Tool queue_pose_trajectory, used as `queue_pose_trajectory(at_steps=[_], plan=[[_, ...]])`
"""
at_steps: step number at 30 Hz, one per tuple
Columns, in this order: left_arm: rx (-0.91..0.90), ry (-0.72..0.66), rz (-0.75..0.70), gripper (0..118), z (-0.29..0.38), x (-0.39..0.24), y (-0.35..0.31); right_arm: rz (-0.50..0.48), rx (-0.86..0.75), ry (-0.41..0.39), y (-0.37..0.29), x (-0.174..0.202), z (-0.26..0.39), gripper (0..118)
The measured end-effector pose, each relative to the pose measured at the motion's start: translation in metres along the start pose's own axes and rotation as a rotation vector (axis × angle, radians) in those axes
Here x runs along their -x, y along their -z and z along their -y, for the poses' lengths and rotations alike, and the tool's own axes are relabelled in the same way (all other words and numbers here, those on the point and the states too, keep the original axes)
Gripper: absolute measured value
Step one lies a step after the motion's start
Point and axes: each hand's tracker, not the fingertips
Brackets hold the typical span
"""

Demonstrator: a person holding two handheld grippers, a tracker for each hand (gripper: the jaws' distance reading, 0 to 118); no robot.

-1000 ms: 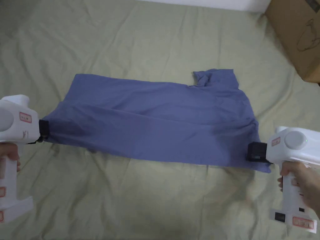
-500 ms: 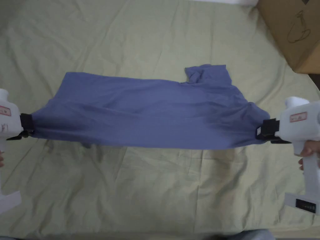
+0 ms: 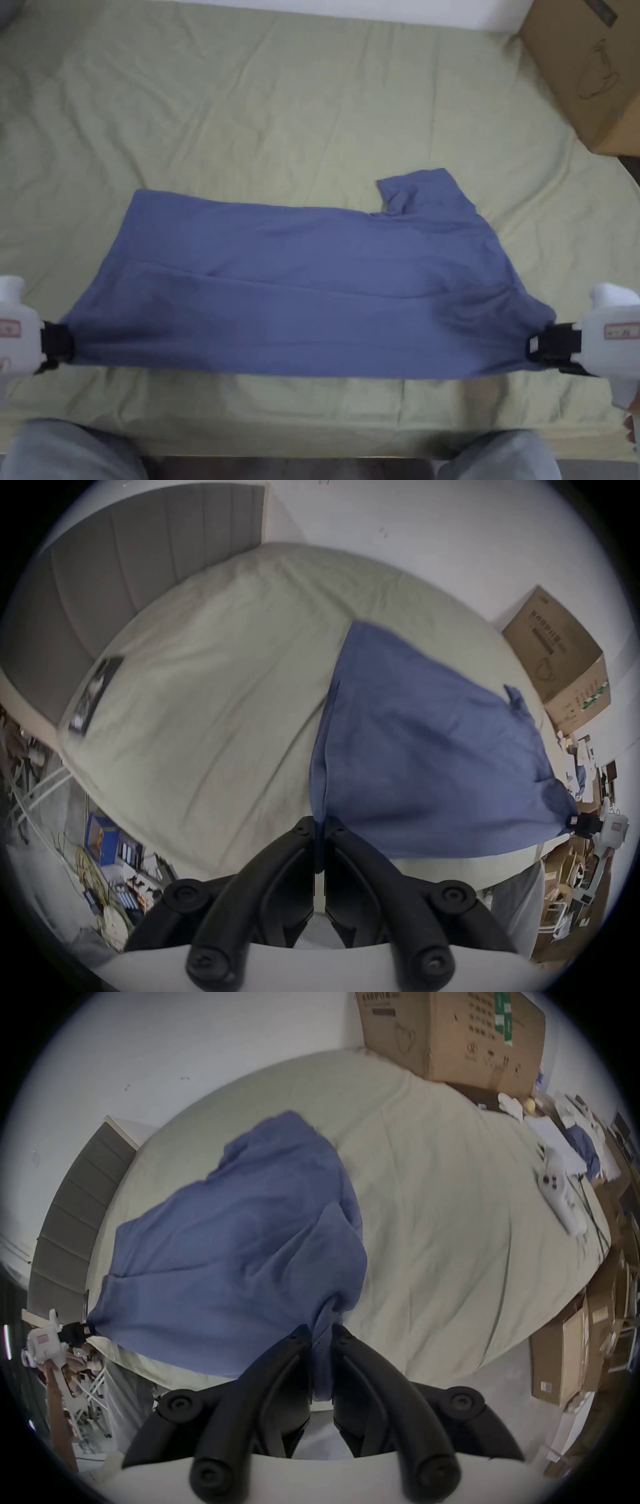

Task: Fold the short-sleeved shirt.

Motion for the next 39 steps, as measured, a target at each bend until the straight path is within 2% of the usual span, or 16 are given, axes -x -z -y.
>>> queue_pose_trajectory(at_steps=[1,2,3,4,5,9,17,24,26,27,28,29,30,31,32,39], plan=[[0.003,-0.016,0.008,7,0.007,0.001,0.005,0.021,-0.008,0.003,0.003,0.002,0.005,10],[-0.012,-0.038,-0.015,21,0.012,-0.009,0.000,0.042,-0.022,0.005,0.003,0.003,0.007,16],[-0.018,-0.057,-0.042,48,0.013,-0.012,0.000,0.040,-0.030,0.000,0.001,0.003,0.007,31],[-0.033,-0.062,-0.086,90,0.012,-0.014,-0.002,0.050,-0.038,-0.001,-0.002,0.004,0.006,65],[-0.052,-0.060,-0.094,107,0.010,-0.015,-0.007,0.064,-0.047,-0.011,-0.009,0.005,0.003,94],[-0.296,-0.074,-0.082,109,-0.020,-0.022,-0.052,0.135,-0.246,-0.081,-0.052,0.017,-0.016,112],[-0.767,0.159,-0.123,109,-0.055,-0.082,-0.117,0.123,-0.729,-0.148,-0.131,0.069,-0.037,114],[-0.974,0.292,-0.053,107,-0.040,-0.126,-0.126,0.097,-0.956,-0.207,-0.145,0.109,-0.029,117],[-0.984,0.313,-0.034,99,-0.035,-0.135,-0.126,0.079,-0.974,-0.204,-0.140,0.108,-0.031,115],[-0.986,0.316,-0.020,89,-0.034,-0.138,-0.126,0.063,-0.975,-0.195,-0.139,0.110,-0.031,111],[-0.988,0.315,-0.010,71,-0.033,-0.141,-0.126,0.044,-0.979,-0.190,-0.139,0.111,-0.031,99],[-0.993,0.314,0.008,55,-0.031,-0.144,-0.124,0.015,-0.979,-0.185,-0.144,0.123,-0.023,80],[-0.992,0.312,0.008,38,-0.029,-0.149,-0.124,0.009,-0.971,-0.185,-0.143,0.127,-0.023,51],[-0.990,0.311,0.015,11,-0.029,-0.151,-0.123,0.010,-0.964,-0.188,-0.141,0.130,-0.022,12],[-0.987,0.308,0.025,0,-0.028,-0.153,-0.121,0.018,-0.962,-0.192,-0.138,0.135,-0.021,0],[-0.897,0.270,0.039,0,-0.035,-0.156,-0.112,0.007,-0.923,-0.200,-0.125,0.144,-0.016,0]])
